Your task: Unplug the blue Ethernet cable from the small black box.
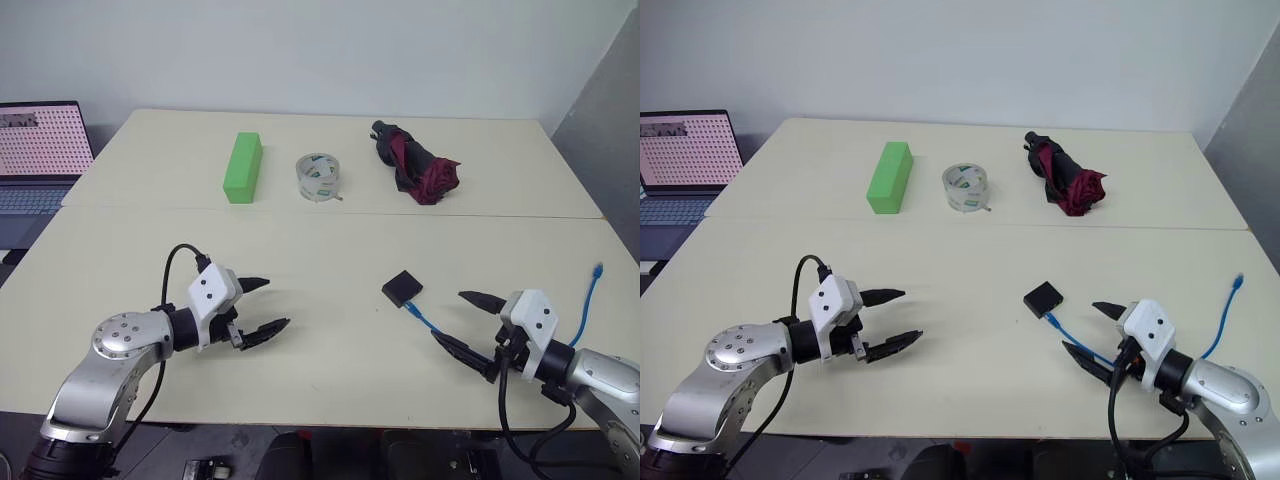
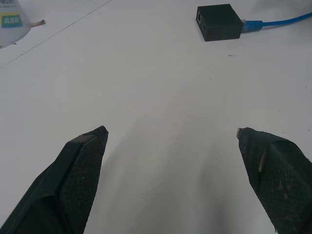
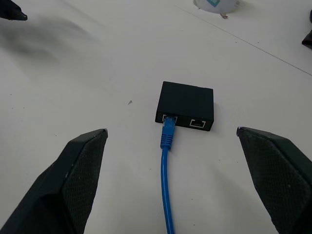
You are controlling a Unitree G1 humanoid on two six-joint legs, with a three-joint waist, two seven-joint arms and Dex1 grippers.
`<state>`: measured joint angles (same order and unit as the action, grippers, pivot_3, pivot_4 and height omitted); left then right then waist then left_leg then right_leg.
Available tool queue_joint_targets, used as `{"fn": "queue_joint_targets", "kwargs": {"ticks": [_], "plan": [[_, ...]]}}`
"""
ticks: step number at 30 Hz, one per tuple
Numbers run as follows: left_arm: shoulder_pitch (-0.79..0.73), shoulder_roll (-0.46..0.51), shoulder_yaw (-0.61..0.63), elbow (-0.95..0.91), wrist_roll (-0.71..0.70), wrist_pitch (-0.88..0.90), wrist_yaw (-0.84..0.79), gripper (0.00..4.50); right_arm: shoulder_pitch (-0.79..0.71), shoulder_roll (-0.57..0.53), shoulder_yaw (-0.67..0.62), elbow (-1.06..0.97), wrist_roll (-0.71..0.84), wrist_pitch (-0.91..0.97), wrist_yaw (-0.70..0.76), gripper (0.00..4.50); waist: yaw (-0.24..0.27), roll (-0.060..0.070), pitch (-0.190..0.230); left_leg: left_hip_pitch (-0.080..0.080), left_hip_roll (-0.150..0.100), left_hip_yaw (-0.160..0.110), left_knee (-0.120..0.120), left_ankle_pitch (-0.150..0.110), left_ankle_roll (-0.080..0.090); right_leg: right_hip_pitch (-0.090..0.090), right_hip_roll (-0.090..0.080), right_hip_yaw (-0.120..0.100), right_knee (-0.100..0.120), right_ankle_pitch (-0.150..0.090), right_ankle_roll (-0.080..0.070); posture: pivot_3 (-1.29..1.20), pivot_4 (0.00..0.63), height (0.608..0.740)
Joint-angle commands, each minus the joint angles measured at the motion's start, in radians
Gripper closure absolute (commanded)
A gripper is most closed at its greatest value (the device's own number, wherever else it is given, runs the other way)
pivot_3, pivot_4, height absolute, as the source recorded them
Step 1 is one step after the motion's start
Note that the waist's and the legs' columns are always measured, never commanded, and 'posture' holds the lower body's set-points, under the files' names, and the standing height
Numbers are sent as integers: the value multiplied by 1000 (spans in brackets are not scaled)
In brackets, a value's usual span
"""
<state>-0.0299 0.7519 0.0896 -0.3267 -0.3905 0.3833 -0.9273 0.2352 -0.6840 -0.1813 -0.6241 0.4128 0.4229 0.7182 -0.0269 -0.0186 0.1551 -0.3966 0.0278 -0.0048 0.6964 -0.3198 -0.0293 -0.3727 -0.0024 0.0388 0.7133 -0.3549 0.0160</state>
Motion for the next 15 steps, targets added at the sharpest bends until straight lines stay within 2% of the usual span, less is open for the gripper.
{"fn": "queue_joint_targets", "kwargs": {"ticks": [1,15], "plan": [[5,3,41,-25,-28,-32,-17,8,-12,-7,-16,-16,0,-13,0,0,0,0,0,0,0,0,0,0,0,0,0,0,0,0,0,0,150,740],[72,33,16,-79,-13,-32,-51,8,-11,-4,11,-24,-12,-3,-7,0,0,0,0,0,0,0,0,0,0,0,0,0,0,0,0,0,150,740]]}}
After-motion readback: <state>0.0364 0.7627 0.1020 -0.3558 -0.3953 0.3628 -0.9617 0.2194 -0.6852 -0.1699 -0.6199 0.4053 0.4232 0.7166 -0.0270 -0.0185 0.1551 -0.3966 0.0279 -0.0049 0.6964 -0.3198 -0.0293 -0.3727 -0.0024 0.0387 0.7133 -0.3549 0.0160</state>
